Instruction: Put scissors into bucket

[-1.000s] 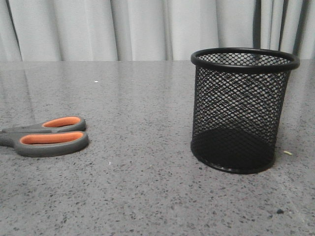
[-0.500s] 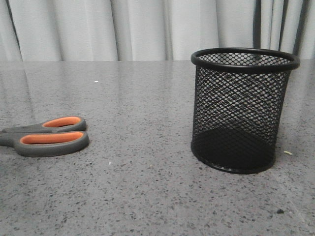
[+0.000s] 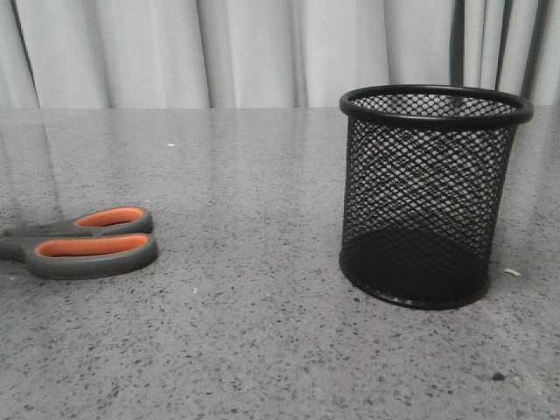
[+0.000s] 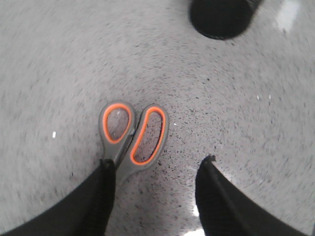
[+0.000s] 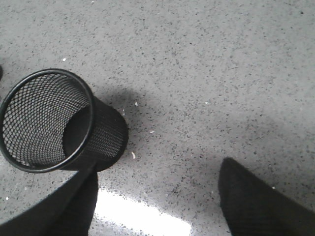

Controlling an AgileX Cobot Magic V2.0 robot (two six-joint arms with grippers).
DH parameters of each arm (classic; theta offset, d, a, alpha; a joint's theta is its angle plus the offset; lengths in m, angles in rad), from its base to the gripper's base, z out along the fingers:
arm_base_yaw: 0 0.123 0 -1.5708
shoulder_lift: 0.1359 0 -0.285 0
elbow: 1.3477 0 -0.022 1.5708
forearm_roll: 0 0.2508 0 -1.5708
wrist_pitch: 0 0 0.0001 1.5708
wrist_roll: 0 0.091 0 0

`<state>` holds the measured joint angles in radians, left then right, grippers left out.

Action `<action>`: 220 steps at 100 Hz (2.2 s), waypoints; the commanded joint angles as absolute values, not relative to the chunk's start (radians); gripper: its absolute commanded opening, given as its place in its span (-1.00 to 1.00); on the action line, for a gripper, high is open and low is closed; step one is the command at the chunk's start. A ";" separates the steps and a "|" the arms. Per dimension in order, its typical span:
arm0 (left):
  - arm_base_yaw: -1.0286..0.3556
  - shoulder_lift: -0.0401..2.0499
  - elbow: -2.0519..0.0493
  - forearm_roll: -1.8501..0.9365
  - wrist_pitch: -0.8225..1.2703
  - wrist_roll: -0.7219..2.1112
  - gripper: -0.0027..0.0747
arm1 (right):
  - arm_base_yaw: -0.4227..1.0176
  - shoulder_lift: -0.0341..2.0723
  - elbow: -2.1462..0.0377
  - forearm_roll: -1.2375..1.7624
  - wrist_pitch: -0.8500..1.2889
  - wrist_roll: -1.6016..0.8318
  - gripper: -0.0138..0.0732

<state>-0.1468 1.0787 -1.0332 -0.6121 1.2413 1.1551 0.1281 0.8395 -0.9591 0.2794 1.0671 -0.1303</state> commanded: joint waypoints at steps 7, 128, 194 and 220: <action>-0.205 1.122 -1.067 -0.646 1.236 1.263 -0.03 | 0.133 0.840 -0.995 0.293 1.011 -0.142 0.39; -0.342 1.496 -1.181 -0.249 1.202 1.309 -0.03 | 0.136 0.854 -0.995 0.293 0.984 -0.156 0.39; -0.366 1.563 -1.189 -0.253 1.160 1.329 -0.03 | 0.181 0.854 -0.995 0.293 0.985 -0.159 0.39; -0.366 1.591 -1.189 -0.255 1.162 1.329 -0.03 | 0.181 0.854 -0.995 0.293 0.985 -0.160 0.39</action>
<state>-0.3568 1.5991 -1.1694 -0.2323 1.1686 1.3286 0.1817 0.8545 -0.9591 0.2794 1.0356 -0.1468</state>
